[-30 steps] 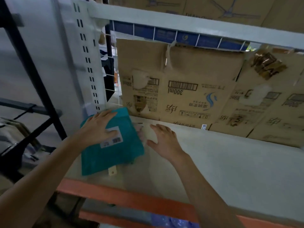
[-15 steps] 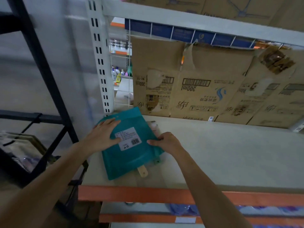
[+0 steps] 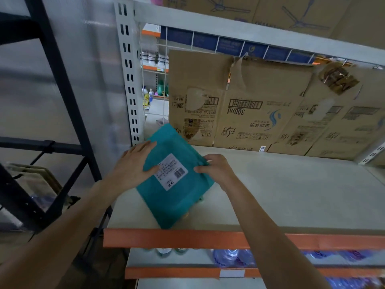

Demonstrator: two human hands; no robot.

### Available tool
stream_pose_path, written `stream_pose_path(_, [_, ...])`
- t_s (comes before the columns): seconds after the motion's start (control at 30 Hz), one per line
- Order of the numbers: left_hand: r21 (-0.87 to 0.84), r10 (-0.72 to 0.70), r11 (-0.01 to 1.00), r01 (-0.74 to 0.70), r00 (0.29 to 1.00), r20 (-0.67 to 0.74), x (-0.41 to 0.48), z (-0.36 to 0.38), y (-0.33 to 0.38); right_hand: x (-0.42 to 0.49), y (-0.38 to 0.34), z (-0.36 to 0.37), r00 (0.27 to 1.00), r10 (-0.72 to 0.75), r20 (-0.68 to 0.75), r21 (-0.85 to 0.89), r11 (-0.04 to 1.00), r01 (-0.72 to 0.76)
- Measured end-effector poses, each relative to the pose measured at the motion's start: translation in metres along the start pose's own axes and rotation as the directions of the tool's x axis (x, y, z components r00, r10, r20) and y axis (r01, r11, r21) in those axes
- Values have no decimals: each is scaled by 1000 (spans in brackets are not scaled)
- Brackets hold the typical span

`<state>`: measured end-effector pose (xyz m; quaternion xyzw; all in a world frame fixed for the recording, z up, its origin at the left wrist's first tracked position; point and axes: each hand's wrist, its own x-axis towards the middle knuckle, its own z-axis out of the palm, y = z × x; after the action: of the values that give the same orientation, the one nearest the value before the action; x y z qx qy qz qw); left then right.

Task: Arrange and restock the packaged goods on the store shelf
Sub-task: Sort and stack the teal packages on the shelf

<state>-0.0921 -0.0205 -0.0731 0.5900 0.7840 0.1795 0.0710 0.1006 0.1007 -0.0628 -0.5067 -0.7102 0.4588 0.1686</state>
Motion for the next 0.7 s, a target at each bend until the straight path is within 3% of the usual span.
stream_pose_path(0.13, [-31, -8, 999, 6, 997, -76, 4, 0, 8, -13, -10, -40, 991, -130, 9, -21, 991, 131])
stream_pose_path(0.23, [-75, -26, 997, 14, 988, -153, 8, 1, 20, -21, -14, -84, 962, -260, -84, -206, 949, 239])
stream_pose_path(0.3, [-52, -17, 999, 9, 988, -152, 12, 4, 30, -24, -8, -114, 933, -309, -184, -333, 913, 236])
stream_pose_path(0.5, [105, -70, 993, 58, 991, 116, 19, 24, 61, -15, 33, -181, 885, -352, -303, -540, 829, 145])
stream_pose_path(0.63, [181, -276, 956, 229, 909, 311, 22, 38, 65, -12, 52, -203, 893, -351, -281, -551, 821, 150])
stream_pose_path(0.7, [137, -351, 936, 324, 886, 304, 25, 46, 49, -12, 57, -209, 896, -361, -258, -536, 825, 178])
